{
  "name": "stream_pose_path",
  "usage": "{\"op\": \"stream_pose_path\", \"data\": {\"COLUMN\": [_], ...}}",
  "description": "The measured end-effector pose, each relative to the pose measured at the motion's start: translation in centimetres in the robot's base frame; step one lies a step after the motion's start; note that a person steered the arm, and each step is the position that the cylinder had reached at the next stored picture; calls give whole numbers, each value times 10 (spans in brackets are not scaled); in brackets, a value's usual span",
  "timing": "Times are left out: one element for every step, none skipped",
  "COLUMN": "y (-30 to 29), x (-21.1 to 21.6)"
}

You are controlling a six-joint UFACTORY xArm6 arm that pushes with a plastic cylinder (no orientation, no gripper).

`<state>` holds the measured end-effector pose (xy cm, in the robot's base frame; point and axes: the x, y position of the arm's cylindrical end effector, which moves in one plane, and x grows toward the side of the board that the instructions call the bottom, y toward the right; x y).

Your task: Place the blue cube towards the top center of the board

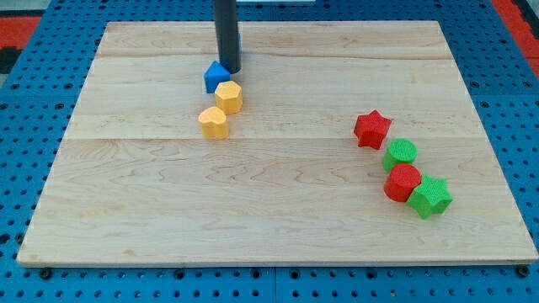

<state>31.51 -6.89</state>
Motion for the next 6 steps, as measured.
{"op": "stream_pose_path", "data": {"y": [0,-18,-11,-95,-49,5], "x": [20,-5,-40,-45,-60,-60]}}
